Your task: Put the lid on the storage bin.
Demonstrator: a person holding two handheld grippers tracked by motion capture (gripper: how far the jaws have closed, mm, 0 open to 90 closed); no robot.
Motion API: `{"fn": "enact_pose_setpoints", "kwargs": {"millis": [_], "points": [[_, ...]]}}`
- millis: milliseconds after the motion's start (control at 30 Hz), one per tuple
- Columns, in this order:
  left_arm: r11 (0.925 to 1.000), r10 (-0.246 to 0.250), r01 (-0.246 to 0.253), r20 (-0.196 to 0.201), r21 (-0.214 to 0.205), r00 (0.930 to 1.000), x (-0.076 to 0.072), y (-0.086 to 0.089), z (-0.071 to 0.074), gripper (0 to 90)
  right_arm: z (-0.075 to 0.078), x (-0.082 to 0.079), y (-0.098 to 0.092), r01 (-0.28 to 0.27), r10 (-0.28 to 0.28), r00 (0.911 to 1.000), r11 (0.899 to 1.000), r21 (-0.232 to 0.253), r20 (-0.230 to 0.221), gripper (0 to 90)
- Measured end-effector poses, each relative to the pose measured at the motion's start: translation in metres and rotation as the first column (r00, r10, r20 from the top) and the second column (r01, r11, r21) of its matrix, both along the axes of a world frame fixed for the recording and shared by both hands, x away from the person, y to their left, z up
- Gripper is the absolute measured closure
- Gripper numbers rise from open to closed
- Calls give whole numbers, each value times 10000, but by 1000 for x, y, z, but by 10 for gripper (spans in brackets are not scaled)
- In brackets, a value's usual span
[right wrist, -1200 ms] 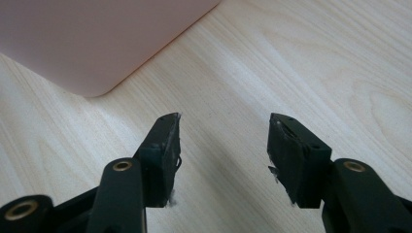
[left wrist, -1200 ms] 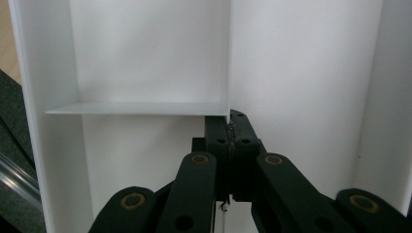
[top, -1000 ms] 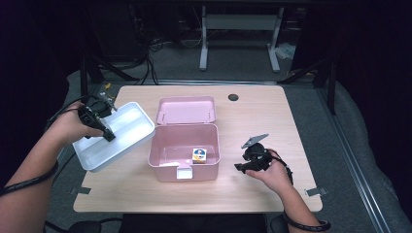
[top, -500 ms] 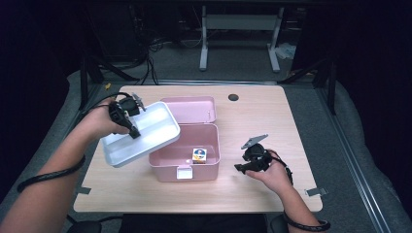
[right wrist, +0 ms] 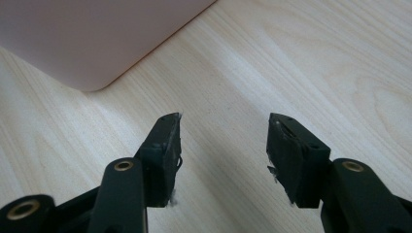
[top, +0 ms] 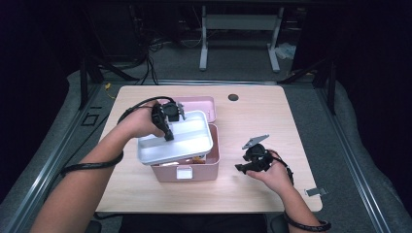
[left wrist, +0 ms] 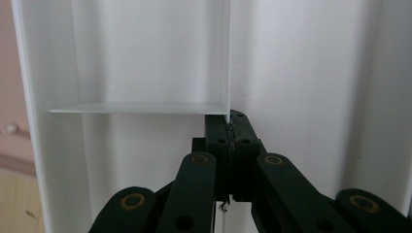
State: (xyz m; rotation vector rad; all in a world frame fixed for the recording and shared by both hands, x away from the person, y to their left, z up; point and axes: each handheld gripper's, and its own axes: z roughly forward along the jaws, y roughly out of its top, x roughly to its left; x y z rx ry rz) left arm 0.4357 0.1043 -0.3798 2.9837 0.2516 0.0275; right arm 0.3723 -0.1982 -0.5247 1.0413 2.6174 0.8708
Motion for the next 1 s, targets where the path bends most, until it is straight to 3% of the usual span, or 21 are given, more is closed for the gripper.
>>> {"fn": "enact_pose_setpoints", "kwargs": {"millis": [100, 200, 433, 633, 800, 1000], "points": [[9989, -445, 443, 124, 166, 9989, 0, -12, -4, 893, 0, 0, -2, 46, -46, 10000, 10000, 20, -16, 462], [9981, -583, 581, 102, 192, 9982, 0, -17, -8, 892, 1, 0, -3, 17, -17, 10000, 10000, 31, 29, 462], [9980, -636, 637, -54, 64, 9980, 1, -17, -16, 891, -1, 0, -2, 25, -25, 10000, 10000, 52, -39, 463], [9973, -733, 732, 127, 17, 9972, 0, -16, -16, 891, -2, 1, 0, -29, 30, 9999, 10000, 72, -146, 463], [9947, -1007, 1000, 315, 224, 9944, -1, -20, -20, 888, -3, 1, 0, 23, -22, 9999, 10000, 41, -165, 463], [9936, -1067, 1063, 77, 374, 9943, 0, -24, -34, 888, -3, 2, -1, 17, -15, 9998, 9999, 103, -194, 465]]}}
